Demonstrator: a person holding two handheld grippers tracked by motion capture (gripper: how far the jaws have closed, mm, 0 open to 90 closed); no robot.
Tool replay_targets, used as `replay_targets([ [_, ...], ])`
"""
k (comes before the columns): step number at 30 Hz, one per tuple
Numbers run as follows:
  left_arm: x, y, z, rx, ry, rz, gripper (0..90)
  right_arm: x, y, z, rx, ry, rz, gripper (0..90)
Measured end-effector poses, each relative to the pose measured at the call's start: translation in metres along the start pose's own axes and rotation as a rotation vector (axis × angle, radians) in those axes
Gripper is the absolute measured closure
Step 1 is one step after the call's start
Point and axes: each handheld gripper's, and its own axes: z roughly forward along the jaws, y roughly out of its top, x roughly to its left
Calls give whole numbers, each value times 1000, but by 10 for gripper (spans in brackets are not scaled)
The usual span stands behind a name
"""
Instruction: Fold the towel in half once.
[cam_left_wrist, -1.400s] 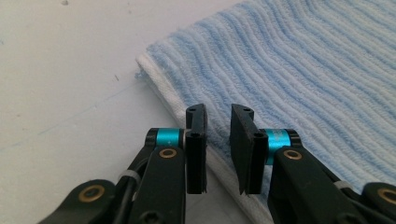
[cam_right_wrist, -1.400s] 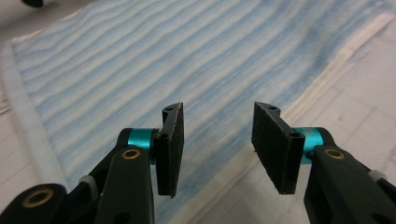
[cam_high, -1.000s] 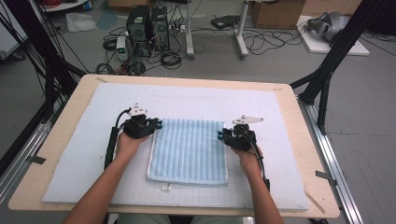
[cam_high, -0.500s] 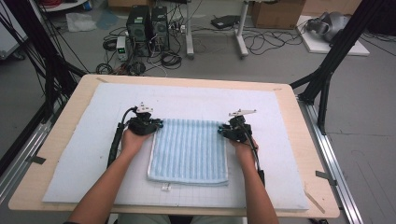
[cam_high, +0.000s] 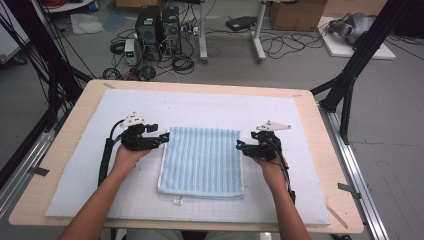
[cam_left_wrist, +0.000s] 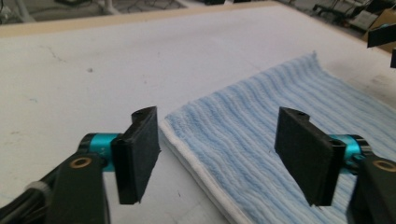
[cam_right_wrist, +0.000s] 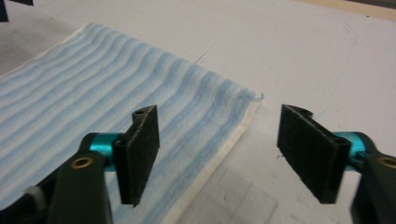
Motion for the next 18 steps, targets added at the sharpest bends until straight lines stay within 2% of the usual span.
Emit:
replay_targets([
  [2, -1, -3, -8, -21, -7, 1, 223, 0, -5, -5, 2, 9, 0, 202],
  [7, -4, -8, -24, -64, -34, 24, 220, -1, -19, -15, 1, 5, -22, 149],
  [10, -7, -12, -31, -87, -43, 28, 220, 0, -26, -24, -40, 5, -43, 122],
  [12, -9, -15, -35, -96, -50, 40, 220, 3, -28, -30, -60, 2, -80, 120],
  [15, -10, -15, -38, -113, -65, 36, 216, 5, -29, -35, -89, -4, -115, 115],
  [18, -8, -15, -40, -123, -63, 30, 210, 6, -29, -36, -106, -19, -123, 115],
])
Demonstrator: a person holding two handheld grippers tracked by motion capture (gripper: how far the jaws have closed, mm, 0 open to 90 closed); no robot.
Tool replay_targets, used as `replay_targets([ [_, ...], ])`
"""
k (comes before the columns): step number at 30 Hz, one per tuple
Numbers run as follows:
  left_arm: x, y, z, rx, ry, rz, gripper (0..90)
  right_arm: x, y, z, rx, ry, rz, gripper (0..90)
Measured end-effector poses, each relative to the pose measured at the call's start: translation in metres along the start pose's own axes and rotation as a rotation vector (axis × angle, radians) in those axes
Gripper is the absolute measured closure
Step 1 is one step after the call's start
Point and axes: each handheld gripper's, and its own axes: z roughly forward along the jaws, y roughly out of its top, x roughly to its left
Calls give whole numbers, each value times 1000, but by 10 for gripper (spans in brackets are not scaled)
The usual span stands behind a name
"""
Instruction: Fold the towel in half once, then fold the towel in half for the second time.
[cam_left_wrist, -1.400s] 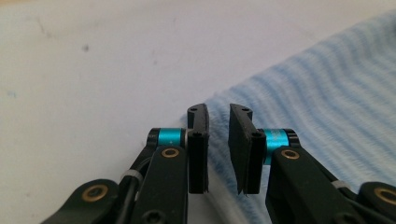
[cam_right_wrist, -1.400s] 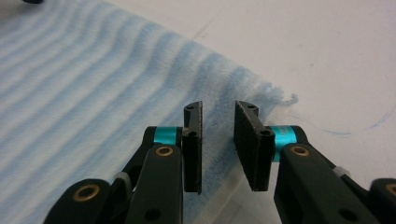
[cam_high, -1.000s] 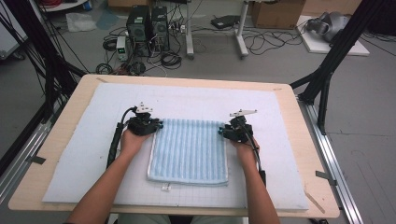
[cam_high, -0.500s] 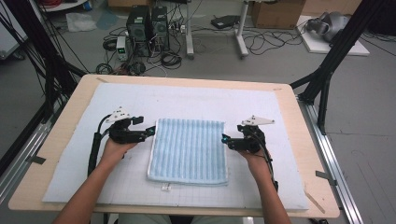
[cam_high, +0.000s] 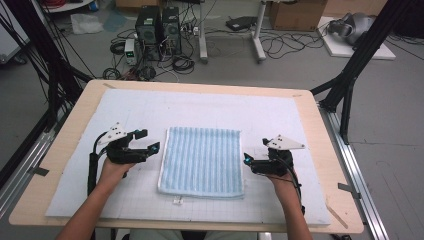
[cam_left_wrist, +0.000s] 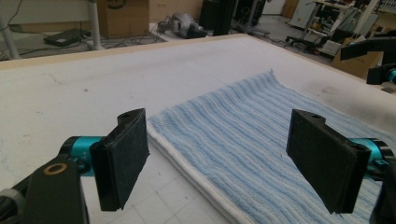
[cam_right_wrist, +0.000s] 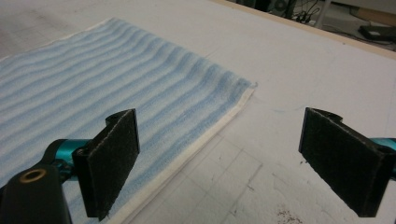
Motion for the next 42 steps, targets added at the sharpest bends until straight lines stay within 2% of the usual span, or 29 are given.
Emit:
replay_targets([
  [3, 3, -1, -1, 6, 11, -5, 210, 0, 0, 0, -3, 3, -4, 115],
  [6, 3, -1, -2, 12, 20, -10, 210, -1, 0, 2, 12, -2, 19, 111],
  [11, 3, -1, -3, 18, 25, -21, 211, -2, -1, 0, 14, 21, 38, 111],
  [20, 5, -3, -3, 22, 38, -33, 210, -3, -1, 0, 15, 16, 49, 111],
  [26, 11, -4, -3, 27, 44, -64, 210, -3, -1, 2, 30, 20, 48, 111],
  [29, 12, -4, -3, 26, 60, -70, 210, -3, -2, 2, 36, 19, 48, 111],
  [31, 13, -3, -3, 44, 68, -65, 211, -2, -2, 3, 39, 20, 48, 111],
  [34, 15, 1, -3, 70, 77, -29, 225, -2, -2, 3, 48, 24, 49, 111],
  [39, 21, 8, 3, 76, 76, -60, 234, -2, -2, 3, 48, 34, 58, 111],
  [42, 23, 13, 10, 86, 76, -59, 232, -3, -2, 2, 49, 34, 65, 111],
])
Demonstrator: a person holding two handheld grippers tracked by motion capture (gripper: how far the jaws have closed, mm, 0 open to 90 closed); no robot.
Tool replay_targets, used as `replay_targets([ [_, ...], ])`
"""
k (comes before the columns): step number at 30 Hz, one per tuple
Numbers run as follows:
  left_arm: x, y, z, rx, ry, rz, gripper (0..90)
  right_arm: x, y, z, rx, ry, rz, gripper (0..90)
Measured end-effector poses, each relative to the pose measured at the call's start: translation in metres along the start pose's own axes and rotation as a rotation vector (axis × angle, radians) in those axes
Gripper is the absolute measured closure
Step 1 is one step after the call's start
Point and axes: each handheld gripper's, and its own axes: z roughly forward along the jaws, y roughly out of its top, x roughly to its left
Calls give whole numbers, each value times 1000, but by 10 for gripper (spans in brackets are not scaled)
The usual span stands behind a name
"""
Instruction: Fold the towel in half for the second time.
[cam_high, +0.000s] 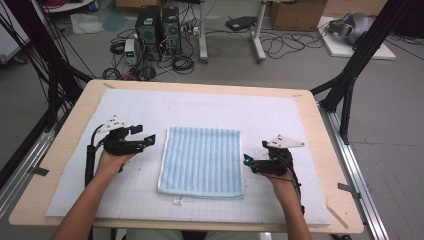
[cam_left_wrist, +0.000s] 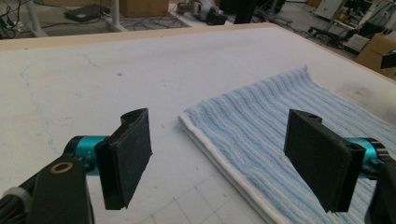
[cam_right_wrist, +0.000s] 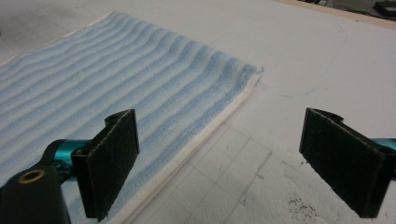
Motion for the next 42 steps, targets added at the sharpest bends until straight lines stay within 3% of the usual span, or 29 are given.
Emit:
replay_targets([
  [12, 2, 23, 35, 58, 4, 26, 258, -3, -1, 0, 3, -2, 21, 111],
  [15, 5, 21, 44, 92, 21, 35, 275, -4, -1, -1, 3, -4, 32, 111],
  [18, 6, 21, 50, 87, 39, 51, 331, -4, -1, 0, 4, -3, 29, 111],
  [28, 10, 22, 87, 200, 66, 63, 359, -3, -1, 2, 10, 2, 23, 111],
  [31, 10, 19, 96, 252, 71, 90, 364, -4, -1, 2, 13, 2, 28, 111],
  [38, 9, 10, 104, 321, 64, 121, 442, -4, -2, 2, 17, 5, 29, 111],
  [42, 8, 9, 104, 329, 60, 121, 487, -3, -2, 2, 20, 6, 35, 111],
])
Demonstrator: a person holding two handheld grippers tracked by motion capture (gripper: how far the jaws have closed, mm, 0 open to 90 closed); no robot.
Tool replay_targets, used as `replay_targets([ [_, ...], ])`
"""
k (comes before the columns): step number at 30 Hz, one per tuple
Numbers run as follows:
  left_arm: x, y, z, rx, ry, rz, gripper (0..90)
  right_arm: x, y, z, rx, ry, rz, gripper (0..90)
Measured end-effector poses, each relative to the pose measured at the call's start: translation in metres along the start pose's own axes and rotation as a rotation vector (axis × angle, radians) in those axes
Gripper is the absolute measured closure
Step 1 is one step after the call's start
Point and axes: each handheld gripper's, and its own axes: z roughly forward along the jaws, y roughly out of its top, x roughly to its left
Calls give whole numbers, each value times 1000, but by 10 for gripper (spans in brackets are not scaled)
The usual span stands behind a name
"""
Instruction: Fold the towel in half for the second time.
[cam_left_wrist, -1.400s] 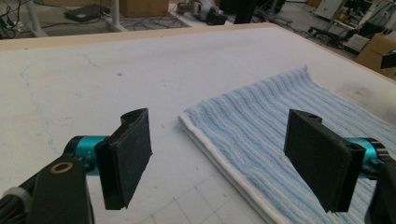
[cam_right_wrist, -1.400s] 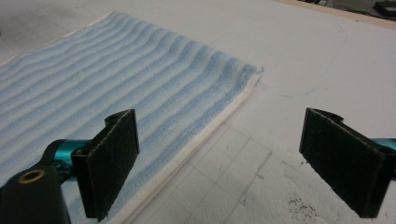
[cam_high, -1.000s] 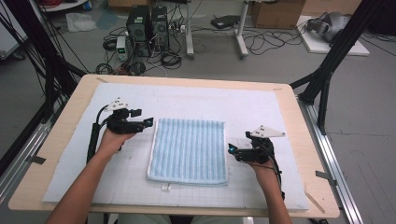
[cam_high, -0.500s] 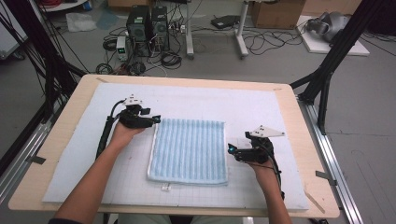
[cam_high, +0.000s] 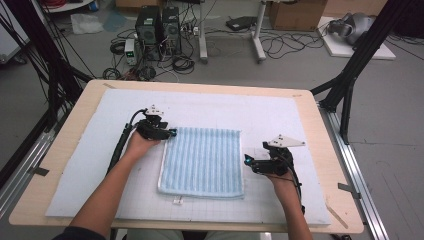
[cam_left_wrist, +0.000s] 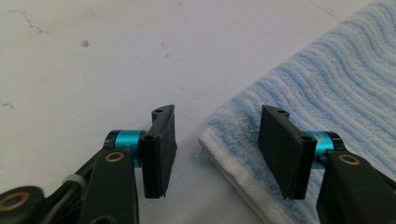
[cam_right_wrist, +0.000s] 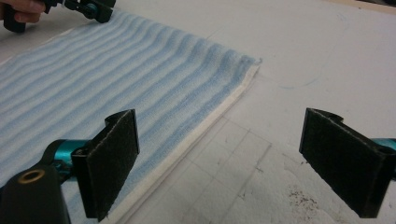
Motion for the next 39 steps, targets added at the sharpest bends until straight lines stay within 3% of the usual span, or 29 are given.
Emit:
replay_targets([
  [5, -2, 0, 0, 6, -13, 18, 584, 0, 0, 1, 4, 1, -4, 111],
  [10, -5, 0, 0, 1, -56, 27, 807, 0, 0, 2, 6, 3, -7, 111],
  [12, -4, -1, 0, -8, -66, 7, 838, 0, 0, 2, 11, 4, -4, 111],
  [15, 0, -3, 0, -23, -95, -49, 850, 0, 0, 5, 4, 6, -9, 111],
  [18, 3, -4, 0, -29, -112, -79, 853, 0, 3, 10, -1, 9, -1, 111],
  [27, 3, -5, 0, -33, -111, -88, 852, -10, 23, 29, 4, 36, 20, 111],
  [34, 3, -5, 0, -35, -110, -90, 851, -21, 39, 60, 81, 4, 31, 116],
  [39, 3, -6, 1, -36, -110, -92, 850, -27, 49, 73, 97, -6, 23, 293],
])
